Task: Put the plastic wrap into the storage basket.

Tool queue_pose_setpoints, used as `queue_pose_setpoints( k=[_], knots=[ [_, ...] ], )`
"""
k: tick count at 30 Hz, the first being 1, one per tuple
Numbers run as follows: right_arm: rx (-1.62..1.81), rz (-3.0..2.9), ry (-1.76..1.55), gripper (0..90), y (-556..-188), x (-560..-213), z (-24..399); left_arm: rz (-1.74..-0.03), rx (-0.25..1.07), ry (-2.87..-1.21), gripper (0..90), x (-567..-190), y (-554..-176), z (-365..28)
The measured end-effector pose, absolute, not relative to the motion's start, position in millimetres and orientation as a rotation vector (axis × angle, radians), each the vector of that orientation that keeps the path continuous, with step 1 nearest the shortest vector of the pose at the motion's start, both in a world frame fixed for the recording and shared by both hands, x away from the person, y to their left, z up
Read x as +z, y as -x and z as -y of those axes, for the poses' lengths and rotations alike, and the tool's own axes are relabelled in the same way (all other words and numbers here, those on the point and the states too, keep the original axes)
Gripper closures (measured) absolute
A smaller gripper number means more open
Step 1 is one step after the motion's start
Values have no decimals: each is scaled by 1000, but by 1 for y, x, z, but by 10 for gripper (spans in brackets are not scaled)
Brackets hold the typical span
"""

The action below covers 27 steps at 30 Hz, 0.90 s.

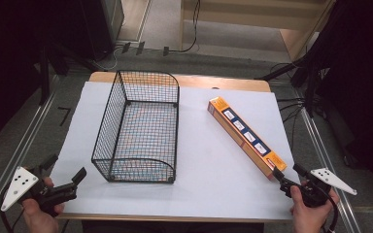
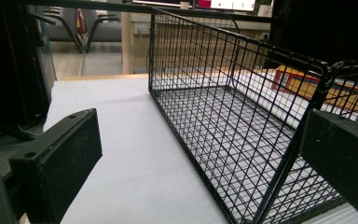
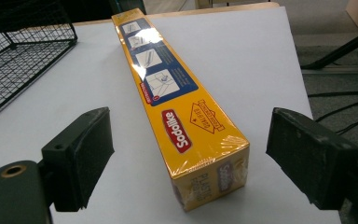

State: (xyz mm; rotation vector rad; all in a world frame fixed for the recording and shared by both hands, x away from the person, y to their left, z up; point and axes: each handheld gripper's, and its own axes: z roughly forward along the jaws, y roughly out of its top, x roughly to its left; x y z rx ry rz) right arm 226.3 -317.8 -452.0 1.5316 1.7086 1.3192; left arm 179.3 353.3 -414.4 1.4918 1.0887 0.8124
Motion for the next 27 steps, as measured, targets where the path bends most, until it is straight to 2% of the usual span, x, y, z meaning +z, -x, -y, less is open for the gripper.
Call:
queue_pose_setpoints(
  k=[2, 5, 8, 11, 14, 18, 23, 27],
  knots=[
    [1322, -1722, -1521, 207, -227, -452, 318, -1088, 833, -1498, 0, -414, -179, -351],
    [1273, -1745, -1511, 209, -228, -449, 315, -1080, 835, -1502, 0, -414, -178, -348],
    [1235, -1764, -1462, 263, -228, -445, 311, -1070, 825, -1491, 0, -410, -176, -347],
    [1263, -1778, -1423, 278, -232, -441, 309, -1081, 771, -1458, 0, -407, -173, -345],
    [1242, -1794, -1404, 314, -237, -434, 308, -1091, 779, -1461, 0, -401, -173, -341],
    [1154, -1850, -1398, 243, -243, -424, 307, -1117, 823, -1432, 0, -400, -175, -341],
    [1138, -2016, -1375, 148, -252, -418, 302, -1062, 918, -1511, 0, -405, -174, -340],
    [1040, -2110, -1351, 130, -263, -415, 293, -1077, 907, -1519, 0, -412, -170, -345]
  ],
)
